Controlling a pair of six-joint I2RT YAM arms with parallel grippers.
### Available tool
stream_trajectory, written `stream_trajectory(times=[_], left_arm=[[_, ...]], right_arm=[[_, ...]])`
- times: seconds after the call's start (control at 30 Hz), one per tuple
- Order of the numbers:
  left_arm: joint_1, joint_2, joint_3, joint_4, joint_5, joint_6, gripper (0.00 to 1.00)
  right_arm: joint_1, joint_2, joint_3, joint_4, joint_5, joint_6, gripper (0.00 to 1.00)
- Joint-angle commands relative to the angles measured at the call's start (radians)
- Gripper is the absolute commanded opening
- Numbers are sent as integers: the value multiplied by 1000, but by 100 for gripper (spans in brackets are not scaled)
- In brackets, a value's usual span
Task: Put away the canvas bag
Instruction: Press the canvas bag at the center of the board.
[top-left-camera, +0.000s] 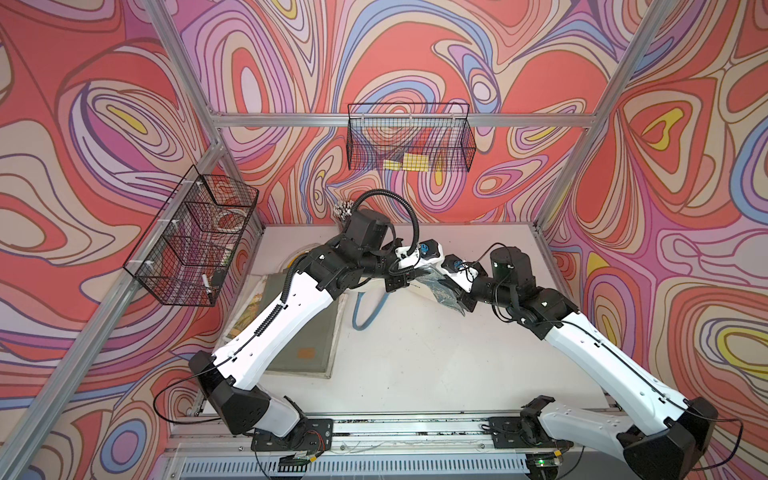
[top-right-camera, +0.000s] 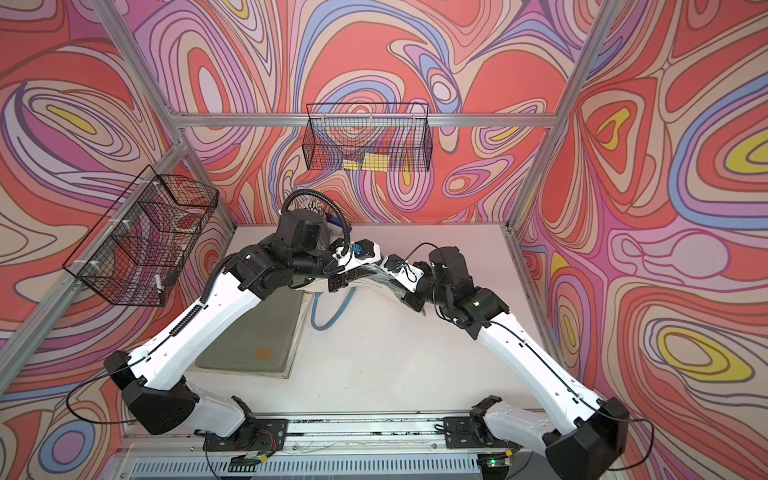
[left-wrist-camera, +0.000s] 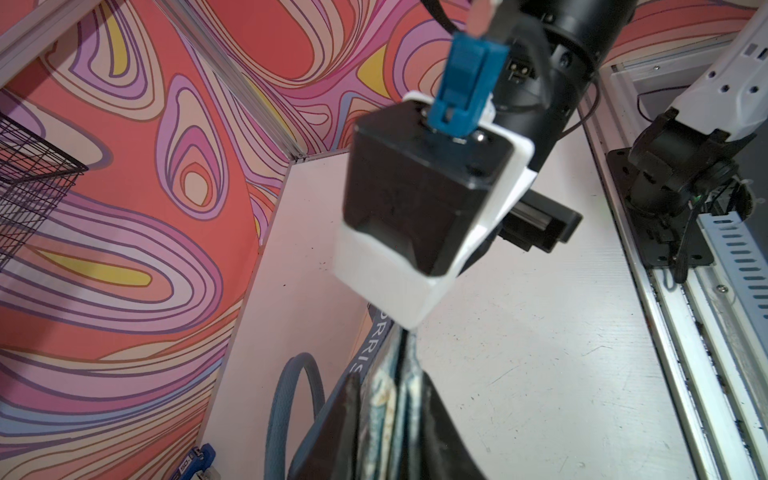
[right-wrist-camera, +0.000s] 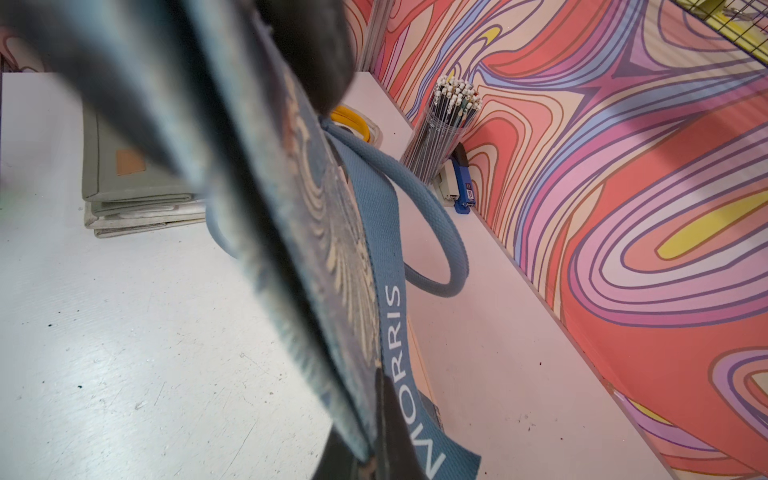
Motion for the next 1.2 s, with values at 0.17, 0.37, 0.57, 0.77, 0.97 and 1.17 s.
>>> stream_trajectory(times=[0.17,0.37,0.57,0.77,0.97,1.17], left_arm=[[-5,-17,-5,53,-18,78,0],[-5,-93,-54,142,46,134,0],[-2,-140,-50,117,152,205,0],[21,-173,-58,110,221,222,0],[76,-200,-62,150,254,196,0],[114,-214,-64,225,268,148,0]], right_arm=[[2,-80,-75,92,-33,47,20],[-3,-117,-167,128,-26,74,59],[-31,-183,-266,207,-21,122,69],[-104,-255,-316,220,-108,138,70],[-150,-274,-329,158,-237,141,67],[-156,-239,-343,129,-285,132,53]])
